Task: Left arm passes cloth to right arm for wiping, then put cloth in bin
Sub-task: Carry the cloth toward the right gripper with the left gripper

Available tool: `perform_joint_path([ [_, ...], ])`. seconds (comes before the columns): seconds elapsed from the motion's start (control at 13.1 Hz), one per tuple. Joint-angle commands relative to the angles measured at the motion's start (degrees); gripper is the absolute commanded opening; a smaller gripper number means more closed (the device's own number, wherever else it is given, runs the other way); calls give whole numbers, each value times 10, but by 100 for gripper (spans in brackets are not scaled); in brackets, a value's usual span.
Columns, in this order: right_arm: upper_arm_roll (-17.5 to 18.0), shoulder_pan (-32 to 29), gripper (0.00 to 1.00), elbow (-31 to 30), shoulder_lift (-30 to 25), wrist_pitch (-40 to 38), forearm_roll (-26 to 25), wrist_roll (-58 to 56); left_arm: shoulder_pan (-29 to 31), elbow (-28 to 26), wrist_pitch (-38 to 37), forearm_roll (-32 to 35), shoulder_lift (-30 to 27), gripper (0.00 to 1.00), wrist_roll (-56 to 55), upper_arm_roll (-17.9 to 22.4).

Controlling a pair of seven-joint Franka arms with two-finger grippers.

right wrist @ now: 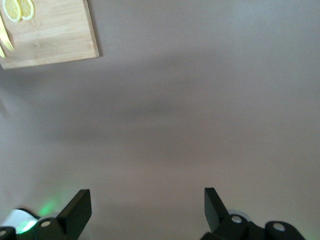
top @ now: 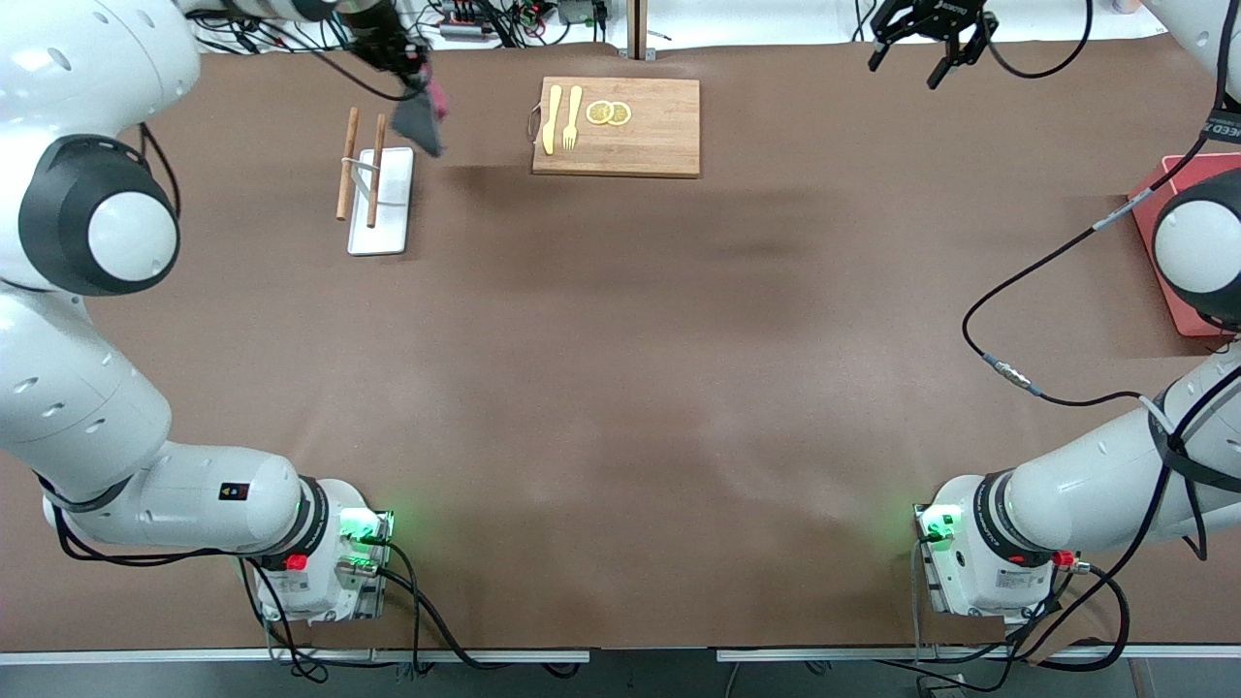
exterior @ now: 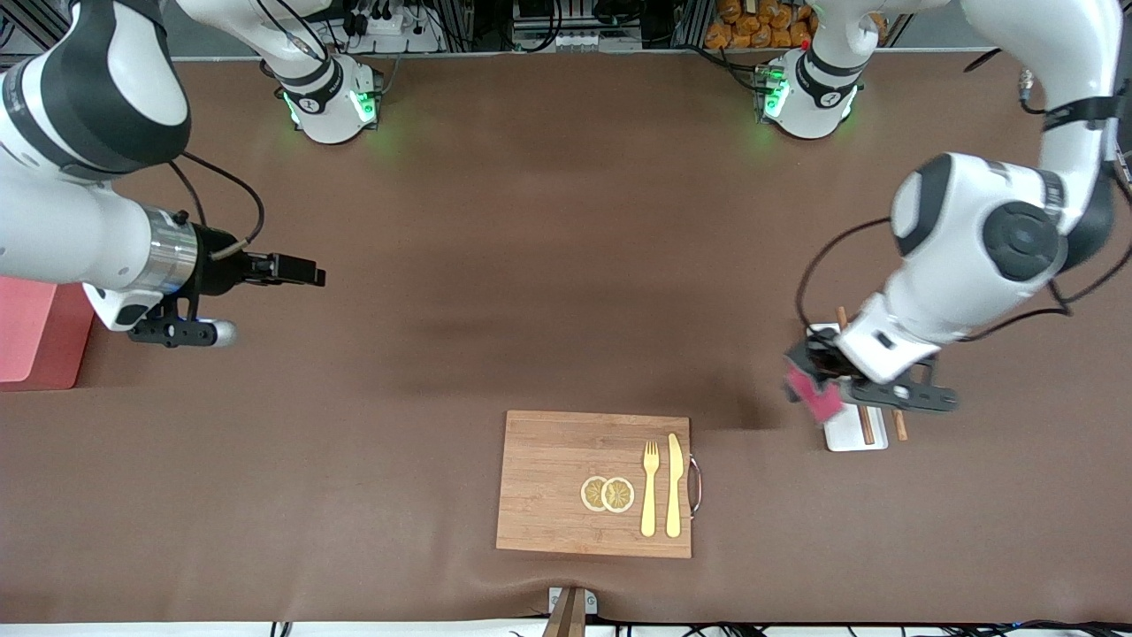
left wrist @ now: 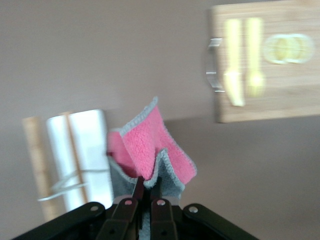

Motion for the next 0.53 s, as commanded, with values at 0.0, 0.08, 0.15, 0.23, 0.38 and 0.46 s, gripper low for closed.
perform_joint_path([
  [0.0, 3, -11, 100, 11, 44, 38, 66, 61, -21, 49, -14, -21, 32, 0, -80, -50],
  [0.08, 3, -11, 100, 11, 60, 48, 90, 90, -48, 69, -14, -43, 48, 0, -155, -59],
  [0.15, 3, -10, 100, 12, 75, 58, 116, 132, -84, 90, -8, -59, 65, 0, -229, -60],
  [0.23, 3, -6, 100, 17, 85, 68, 142, 164, -114, 123, -5, -62, 88, 0, -292, -60],
  [0.38, 5, 2, 100, 30, 109, 75, 164, 205, -174, 169, 26, -63, 125, 0, -393, -59],
  [0.46, 5, 14, 100, 36, 120, 81, 169, 234, -192, 170, 76, -63, 135, 0, -437, -60],
])
